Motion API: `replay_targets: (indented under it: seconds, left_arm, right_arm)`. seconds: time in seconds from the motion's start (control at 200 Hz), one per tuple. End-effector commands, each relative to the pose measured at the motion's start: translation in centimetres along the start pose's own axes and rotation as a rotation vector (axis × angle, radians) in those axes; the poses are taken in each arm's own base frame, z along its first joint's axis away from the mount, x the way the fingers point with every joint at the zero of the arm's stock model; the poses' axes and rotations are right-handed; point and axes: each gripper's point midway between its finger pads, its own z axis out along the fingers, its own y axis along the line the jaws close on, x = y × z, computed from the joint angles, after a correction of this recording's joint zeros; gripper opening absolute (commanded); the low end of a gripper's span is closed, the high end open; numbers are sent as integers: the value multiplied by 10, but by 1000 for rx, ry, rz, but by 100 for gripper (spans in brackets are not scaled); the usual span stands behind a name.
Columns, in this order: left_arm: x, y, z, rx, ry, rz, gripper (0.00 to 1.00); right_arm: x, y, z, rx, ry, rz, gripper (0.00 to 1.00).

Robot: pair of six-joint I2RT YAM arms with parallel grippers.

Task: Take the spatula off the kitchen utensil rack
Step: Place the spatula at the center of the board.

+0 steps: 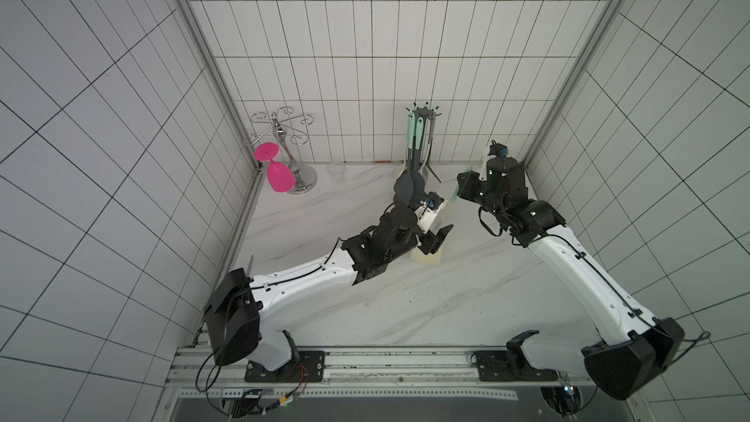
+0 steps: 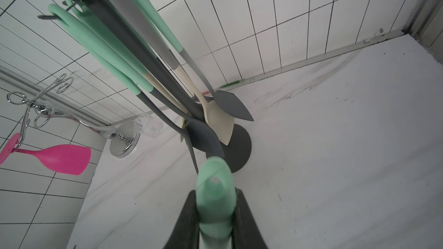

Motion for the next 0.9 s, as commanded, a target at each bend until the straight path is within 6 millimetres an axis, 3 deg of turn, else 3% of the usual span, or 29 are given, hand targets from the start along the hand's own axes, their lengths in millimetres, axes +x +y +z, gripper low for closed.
replay_targets:
  seconds: [0.0, 0.235, 0.325, 0.385, 0.425, 0.49, 0.51, 0.67, 0.795, 0.895]
  left_arm:
    - [-8, 11, 13, -123, -75, -30, 73]
    - [0, 4, 48, -136, -47, -4, 73]
    - [4, 8, 58, -173, -32, 12, 67]
    - [6, 10, 61, -188, -23, 25, 53]
    - [8, 9, 62, -190, -13, 30, 38]
    - [8, 10, 59, -190, -2, 31, 2]
    - [7, 11, 57, -189, 0, 30, 0]
    - [11, 20, 37, -165, 28, 9, 0]
    - [21, 43, 22, -48, 68, -156, 0]
    - [24, 50, 10, 78, 75, -245, 0]
  right_arm:
    - [9, 0, -5, 11, 37, 73, 0]
    - [14, 0, -16, 5, 62, 77, 0]
    - [15, 0, -19, 0, 66, 83, 0]
    - [15, 0, -21, -1, 65, 84, 0]
    - [15, -1, -22, 2, 62, 86, 0]
    - [15, -2, -22, 2, 62, 83, 0]
    - [16, -2, -23, 2, 61, 82, 0]
    - [6, 13, -32, -111, 30, 63, 49]
    - [-5, 30, -44, -242, 18, 28, 56]
    - [-5, 40, -44, -351, 69, 49, 64]
